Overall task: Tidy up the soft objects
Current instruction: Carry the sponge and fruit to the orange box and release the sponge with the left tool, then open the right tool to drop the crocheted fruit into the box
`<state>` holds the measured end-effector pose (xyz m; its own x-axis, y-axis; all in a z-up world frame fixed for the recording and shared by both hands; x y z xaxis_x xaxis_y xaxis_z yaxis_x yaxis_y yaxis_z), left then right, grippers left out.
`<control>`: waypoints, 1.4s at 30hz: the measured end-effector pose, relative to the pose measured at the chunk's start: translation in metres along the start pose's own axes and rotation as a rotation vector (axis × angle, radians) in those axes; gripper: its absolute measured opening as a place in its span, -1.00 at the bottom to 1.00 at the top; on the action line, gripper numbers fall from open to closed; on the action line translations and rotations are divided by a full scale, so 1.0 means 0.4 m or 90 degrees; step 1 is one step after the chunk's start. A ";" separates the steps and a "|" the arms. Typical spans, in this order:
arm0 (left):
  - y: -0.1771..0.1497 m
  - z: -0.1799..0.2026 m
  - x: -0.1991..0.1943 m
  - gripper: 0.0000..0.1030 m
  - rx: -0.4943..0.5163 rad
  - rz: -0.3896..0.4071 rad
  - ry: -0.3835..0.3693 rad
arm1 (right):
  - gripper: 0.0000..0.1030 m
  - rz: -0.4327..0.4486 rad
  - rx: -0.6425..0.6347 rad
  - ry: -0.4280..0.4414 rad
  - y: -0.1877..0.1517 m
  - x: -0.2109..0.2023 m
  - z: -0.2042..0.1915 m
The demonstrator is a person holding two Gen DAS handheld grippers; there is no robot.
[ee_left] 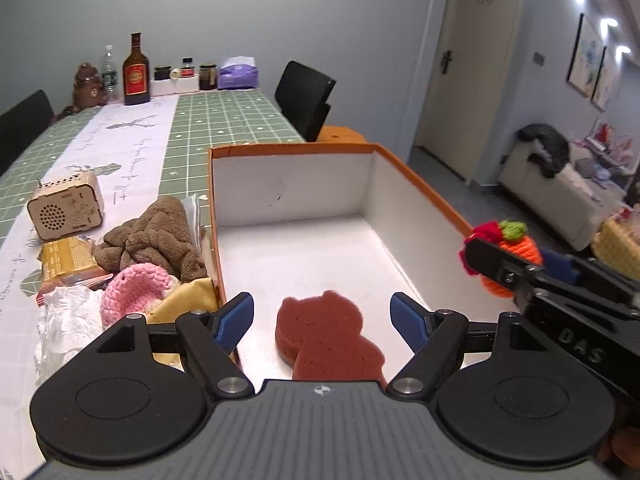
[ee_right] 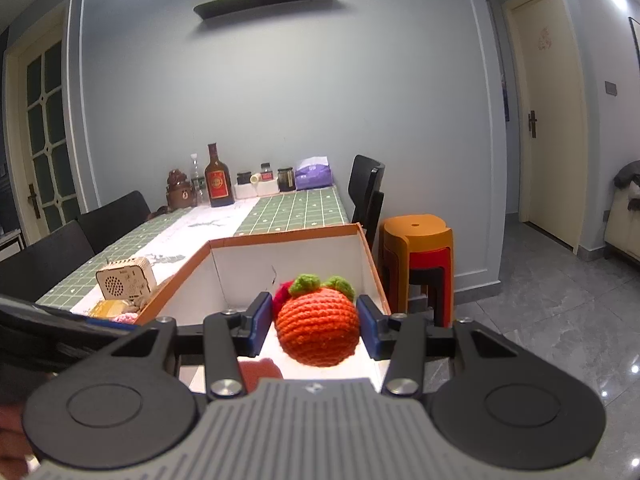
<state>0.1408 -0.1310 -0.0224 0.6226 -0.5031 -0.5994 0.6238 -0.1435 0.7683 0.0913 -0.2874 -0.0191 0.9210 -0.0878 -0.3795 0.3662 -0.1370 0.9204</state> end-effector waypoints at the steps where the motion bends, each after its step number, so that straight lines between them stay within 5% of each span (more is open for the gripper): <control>1: 0.000 -0.007 -0.013 0.77 -0.002 0.003 -0.012 | -0.11 -0.003 -0.005 0.001 0.001 0.002 -0.003; 9: 0.021 -0.047 -0.095 0.80 0.028 0.081 0.101 | -0.11 -0.129 -0.003 0.046 0.015 0.069 -0.032; 24: 0.026 -0.192 -0.107 0.80 -0.018 0.097 0.161 | -0.09 -0.326 0.060 0.216 -0.029 0.188 -0.174; 27: 0.024 -0.202 -0.102 0.80 -0.020 0.093 0.159 | -0.06 -0.351 0.067 0.221 -0.039 0.200 -0.184; 30: 0.019 -0.207 -0.097 0.80 -0.020 0.087 0.160 | 0.29 -0.367 0.078 0.231 -0.043 0.206 -0.187; 42: 0.022 -0.213 -0.115 0.80 -0.014 0.094 0.195 | 0.27 -0.343 0.060 0.218 -0.024 0.172 -0.175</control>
<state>0.1581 -0.0366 -0.0072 0.8177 -0.2380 -0.5241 0.5242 -0.0684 0.8489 0.1604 -0.2230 -0.0474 0.6074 0.3357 -0.7199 0.7901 -0.1620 0.5911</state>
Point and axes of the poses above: each gripper's, at about its wrist camera, not at the fingertips, and x roughly the way its jaws point, z to its right, y to its top, the point moved 4 cm from there along x, roughly the way its jaws point, and after that the axes turned 8 degrees about -y, right-handed, at the moved point
